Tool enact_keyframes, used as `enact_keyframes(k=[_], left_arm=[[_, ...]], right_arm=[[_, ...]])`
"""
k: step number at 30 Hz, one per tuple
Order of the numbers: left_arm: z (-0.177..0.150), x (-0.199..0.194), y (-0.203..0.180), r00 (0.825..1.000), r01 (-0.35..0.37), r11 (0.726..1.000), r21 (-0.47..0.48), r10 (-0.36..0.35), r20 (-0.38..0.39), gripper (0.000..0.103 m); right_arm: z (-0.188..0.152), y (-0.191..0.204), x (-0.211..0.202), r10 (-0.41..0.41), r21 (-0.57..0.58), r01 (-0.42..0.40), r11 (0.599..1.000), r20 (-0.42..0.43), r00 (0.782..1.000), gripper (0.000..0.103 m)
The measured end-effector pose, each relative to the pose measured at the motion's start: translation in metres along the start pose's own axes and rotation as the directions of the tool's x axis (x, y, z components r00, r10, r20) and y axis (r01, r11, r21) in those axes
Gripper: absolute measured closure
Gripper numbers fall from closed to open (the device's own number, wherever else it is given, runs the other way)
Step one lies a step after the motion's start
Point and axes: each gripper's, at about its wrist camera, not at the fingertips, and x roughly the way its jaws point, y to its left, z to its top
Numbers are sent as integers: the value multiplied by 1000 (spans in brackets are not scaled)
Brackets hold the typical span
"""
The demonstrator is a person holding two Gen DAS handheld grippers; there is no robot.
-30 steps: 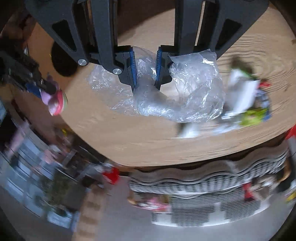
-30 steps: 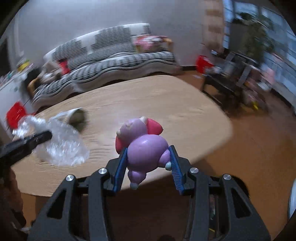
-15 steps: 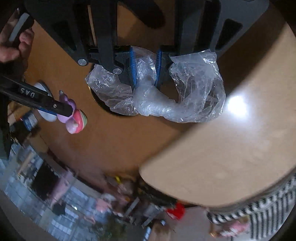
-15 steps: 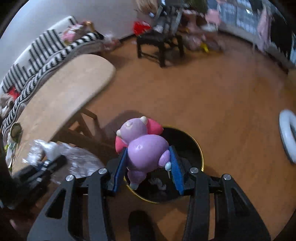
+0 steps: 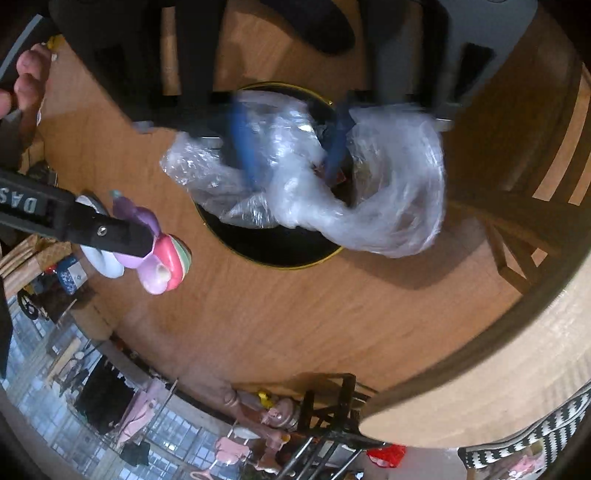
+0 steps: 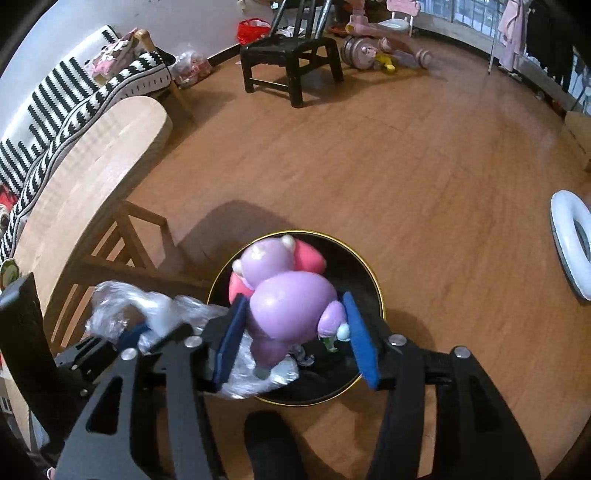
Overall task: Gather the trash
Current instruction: 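Carry bag and toy to the bin and open both tools to drop them, then return both tools to the table over the remaining wrappers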
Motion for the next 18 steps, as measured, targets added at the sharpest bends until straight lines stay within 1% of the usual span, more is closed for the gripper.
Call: enact_keyframes(k=[1,4,6,7,8,10,12,13,14,16,18], left_arm=[[-1,1,1,1000,-1,1000,-1,1,9,42],[3,5,2,1000,0,1000,-3,0,5,39],[5,3,5,1000,-3,1000,-10,3,14,34],[5,1,6,1000,-1,1000,-14,2,25,30],[4,-1,4,999,-4,1000,-15,5,35,26],[4,-12,7,998,-23,1000,-15,24,54,22],[4,-33,14,995,-42,999,-22,44,85,18],[4,-46,19,993,-48,998,-27,51,104,17],[3,-64,26,989,-56,998,-33,60,133,16],[-3,-95,42,980,-92,995,-45,99,175,15],[-11,-133,66,966,-134,988,-73,147,214,15]], right_arm=[[1,0,0,-2,-1,2,1000,2,1000,47],[1,4,-1,-13,-1,13,1000,5,1000,44],[2,7,-5,-13,1,13,1000,11,1000,40],[3,8,-6,-14,2,14,1000,17,1000,38],[5,13,-11,-13,2,13,1000,32,999,36],[9,27,-24,-5,-21,6,1000,72,997,33],[9,47,-40,-4,-66,13,998,132,991,30],[10,59,-49,4,-95,12,995,164,986,27],[9,73,-58,23,-128,2,992,196,980,23],[7,98,-74,72,-175,-30,984,239,968,20],[3,132,-90,147,-230,-85,970,267,952,20]])
